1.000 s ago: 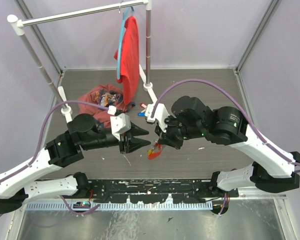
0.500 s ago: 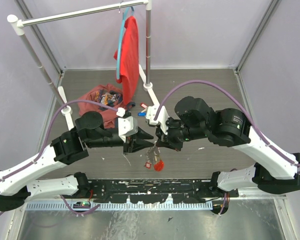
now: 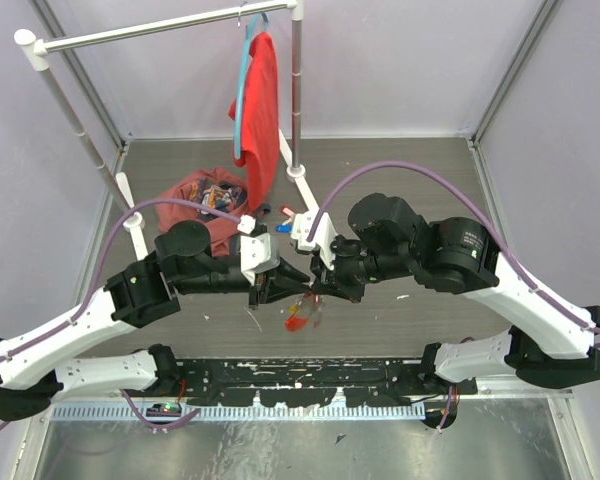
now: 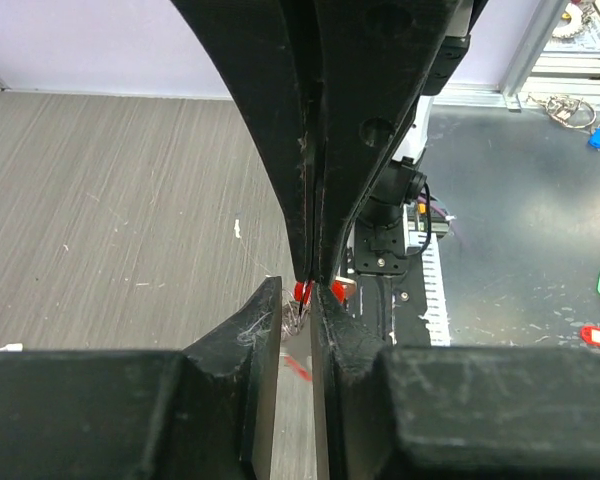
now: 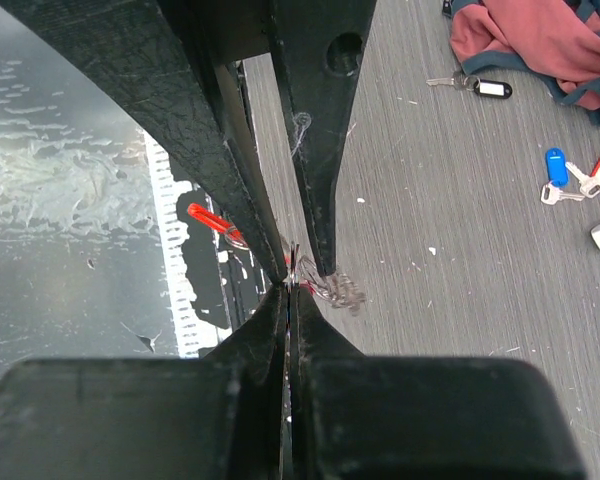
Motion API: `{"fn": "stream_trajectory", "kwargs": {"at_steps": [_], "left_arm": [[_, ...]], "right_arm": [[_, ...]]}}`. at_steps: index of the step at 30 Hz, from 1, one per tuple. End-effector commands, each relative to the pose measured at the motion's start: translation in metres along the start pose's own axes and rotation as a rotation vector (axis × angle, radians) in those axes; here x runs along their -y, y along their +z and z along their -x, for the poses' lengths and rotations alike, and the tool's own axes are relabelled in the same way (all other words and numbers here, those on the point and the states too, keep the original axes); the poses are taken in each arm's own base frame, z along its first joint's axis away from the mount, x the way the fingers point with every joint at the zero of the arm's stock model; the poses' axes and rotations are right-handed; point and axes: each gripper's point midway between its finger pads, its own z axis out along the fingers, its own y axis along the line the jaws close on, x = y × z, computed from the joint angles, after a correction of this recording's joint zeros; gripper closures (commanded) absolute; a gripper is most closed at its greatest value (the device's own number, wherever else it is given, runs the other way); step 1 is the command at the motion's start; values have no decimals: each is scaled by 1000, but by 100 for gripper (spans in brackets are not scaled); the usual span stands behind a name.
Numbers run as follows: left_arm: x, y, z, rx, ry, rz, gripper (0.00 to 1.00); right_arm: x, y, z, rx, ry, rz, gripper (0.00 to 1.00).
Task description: Put the keys on the keyring
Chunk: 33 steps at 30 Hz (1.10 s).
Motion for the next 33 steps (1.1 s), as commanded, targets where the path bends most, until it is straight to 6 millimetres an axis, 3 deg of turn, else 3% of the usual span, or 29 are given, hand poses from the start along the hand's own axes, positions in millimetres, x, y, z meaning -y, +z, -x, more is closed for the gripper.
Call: {"fn": "stream_trajectory", "kwargs": {"at_steps": [1,9,16,22,24,27,33], "left_arm": [[4,-4,13,19,18,-13,76],[2,-6,12,14,22,-4,76],[5,-3,14,14,18,-26,82],[5,-2,15,15,16,-28,100],[4,-3,15,17,16,-21,100],[1,-4,16,22,12,3,100],[-2,-3,20,50,-23,30,100]], "right_arm": [[-3,-14,28,135,-42,-1,99],[-2,-15,27,136,-41,-5,99],[-2,-11,28,144,-45,-4,99],[-1,-10,32,160,-53,-5,99],[0,-11,33,171,-54,-14,99],[2,-14,36,197,-44,-32,93],[9,-26,48,317,28,-100,68]]}}
